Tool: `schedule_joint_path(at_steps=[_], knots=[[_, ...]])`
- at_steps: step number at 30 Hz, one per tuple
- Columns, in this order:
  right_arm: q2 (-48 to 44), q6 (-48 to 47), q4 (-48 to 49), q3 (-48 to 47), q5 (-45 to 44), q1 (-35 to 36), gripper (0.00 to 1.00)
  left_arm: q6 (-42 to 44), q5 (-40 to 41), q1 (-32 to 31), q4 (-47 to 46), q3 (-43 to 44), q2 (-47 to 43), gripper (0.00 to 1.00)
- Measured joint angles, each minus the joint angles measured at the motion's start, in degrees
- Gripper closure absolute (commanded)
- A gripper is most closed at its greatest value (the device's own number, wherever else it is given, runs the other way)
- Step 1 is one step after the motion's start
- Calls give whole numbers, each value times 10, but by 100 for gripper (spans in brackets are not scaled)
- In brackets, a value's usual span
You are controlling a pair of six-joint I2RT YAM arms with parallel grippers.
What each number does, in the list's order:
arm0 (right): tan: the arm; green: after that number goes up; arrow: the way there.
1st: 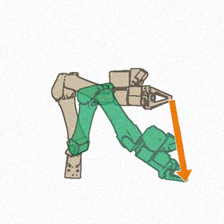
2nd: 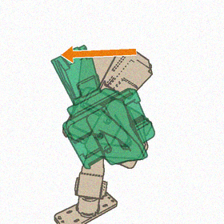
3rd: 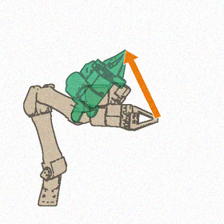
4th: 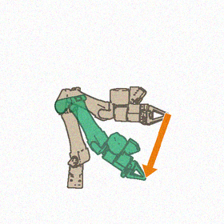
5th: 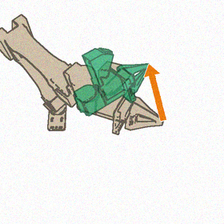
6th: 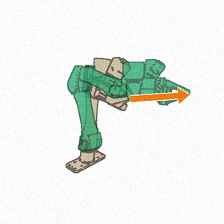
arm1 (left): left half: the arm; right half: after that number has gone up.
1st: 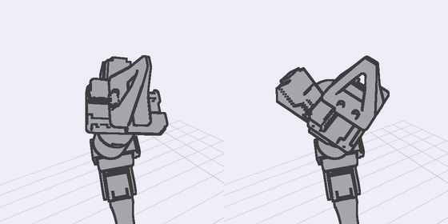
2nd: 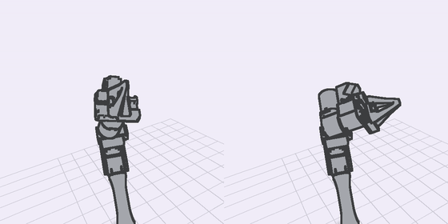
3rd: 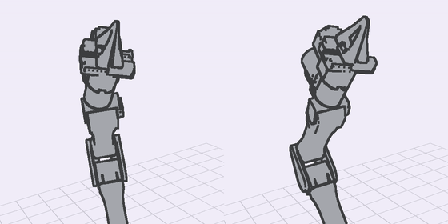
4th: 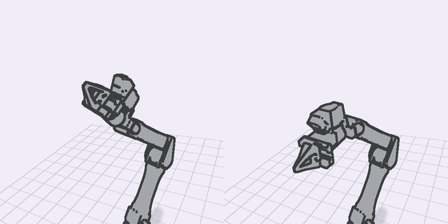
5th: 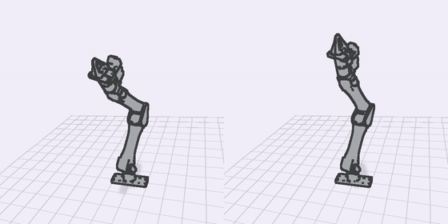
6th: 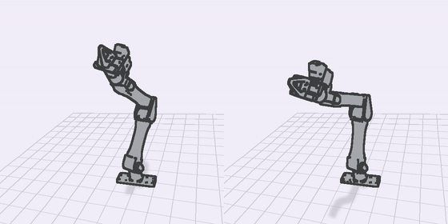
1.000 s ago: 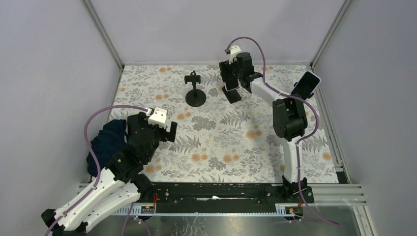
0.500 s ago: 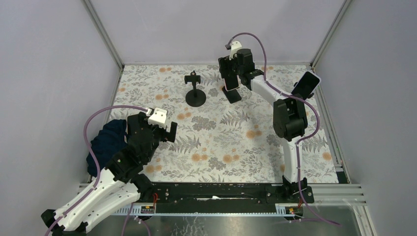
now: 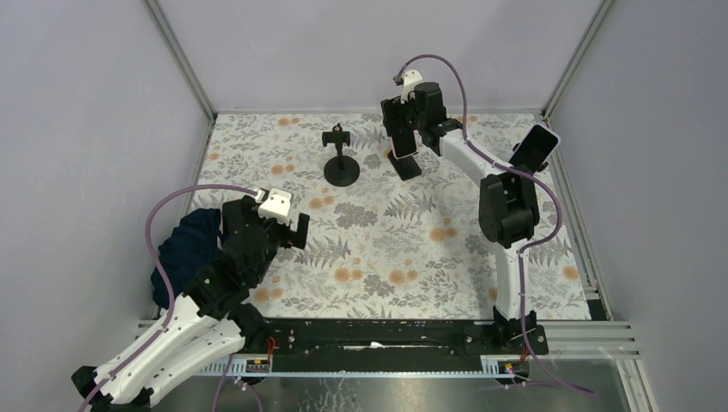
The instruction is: Place the phone on the phone stand
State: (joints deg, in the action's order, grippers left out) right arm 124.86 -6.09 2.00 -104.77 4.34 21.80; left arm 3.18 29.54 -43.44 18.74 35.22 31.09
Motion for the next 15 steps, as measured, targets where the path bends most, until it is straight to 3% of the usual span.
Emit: schedule_joint_path(at_steps=[15], knots=[[-104,4,-25,8,57,-1,4,-1,-17,1,0,0,-28,1]])
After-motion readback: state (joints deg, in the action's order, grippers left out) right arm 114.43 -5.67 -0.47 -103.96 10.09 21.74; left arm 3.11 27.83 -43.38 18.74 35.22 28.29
